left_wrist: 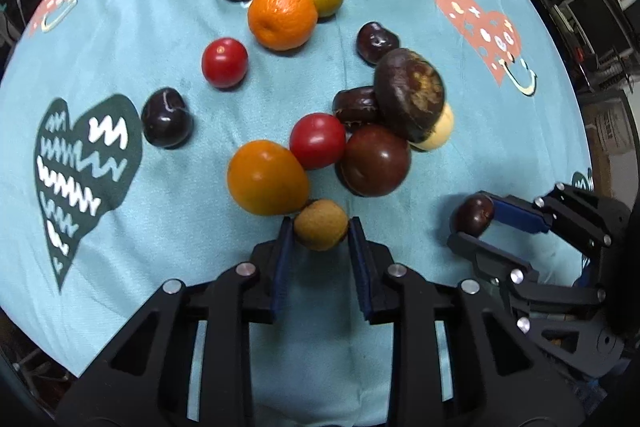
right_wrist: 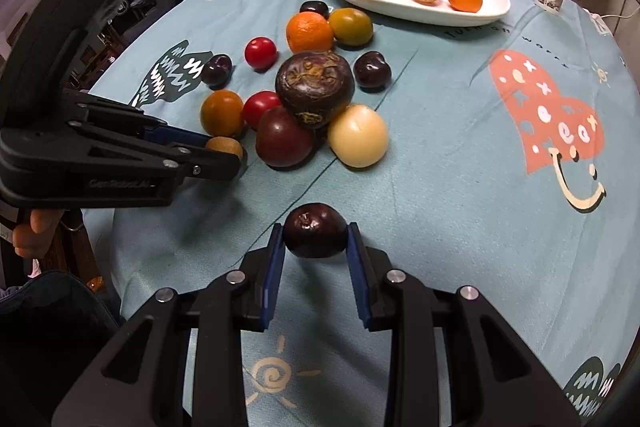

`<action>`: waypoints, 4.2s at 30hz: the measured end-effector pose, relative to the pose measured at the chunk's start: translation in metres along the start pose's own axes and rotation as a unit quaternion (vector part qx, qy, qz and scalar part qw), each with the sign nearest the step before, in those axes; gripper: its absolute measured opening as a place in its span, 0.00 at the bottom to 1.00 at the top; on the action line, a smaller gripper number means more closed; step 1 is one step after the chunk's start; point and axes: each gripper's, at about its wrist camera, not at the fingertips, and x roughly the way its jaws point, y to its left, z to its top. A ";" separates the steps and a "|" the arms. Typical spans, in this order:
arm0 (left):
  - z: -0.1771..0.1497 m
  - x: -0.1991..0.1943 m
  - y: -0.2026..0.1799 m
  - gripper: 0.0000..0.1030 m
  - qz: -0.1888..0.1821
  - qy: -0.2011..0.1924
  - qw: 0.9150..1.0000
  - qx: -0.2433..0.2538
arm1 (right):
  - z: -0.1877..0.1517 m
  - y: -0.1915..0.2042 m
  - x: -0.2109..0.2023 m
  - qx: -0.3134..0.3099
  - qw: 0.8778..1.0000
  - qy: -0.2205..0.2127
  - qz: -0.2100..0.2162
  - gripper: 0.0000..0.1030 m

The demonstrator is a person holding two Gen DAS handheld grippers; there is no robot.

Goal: Organize fruits
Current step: 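Carry the plum and kiwi in both tools over the white plate, then open both tools to set the plum and kiwi on the plate, then move both open tools back over the fruit cluster, then grasp the large dark red tomato with the right tool while the left tool grasps the orange oval fruit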

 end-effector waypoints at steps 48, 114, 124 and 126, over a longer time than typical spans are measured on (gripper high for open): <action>0.072 -0.030 0.010 0.27 0.037 -0.069 0.983 0.165 | 0.064 0.028 -0.004 0.087 0.995 -0.045 -0.035 0.31; 0.025 -0.049 0.067 0.72 0.057 -0.067 0.993 0.082 | 0.040 0.026 0.019 0.067 0.997 -0.033 -0.003 0.48; 0.006 -0.029 0.050 0.72 0.041 -0.033 0.993 0.109 | 0.049 0.017 0.043 0.078 0.997 -0.017 -0.002 0.37; 0.006 -0.024 0.044 0.72 0.039 -0.029 0.992 0.116 | 0.047 0.013 0.041 0.087 0.996 -0.015 0.011 0.36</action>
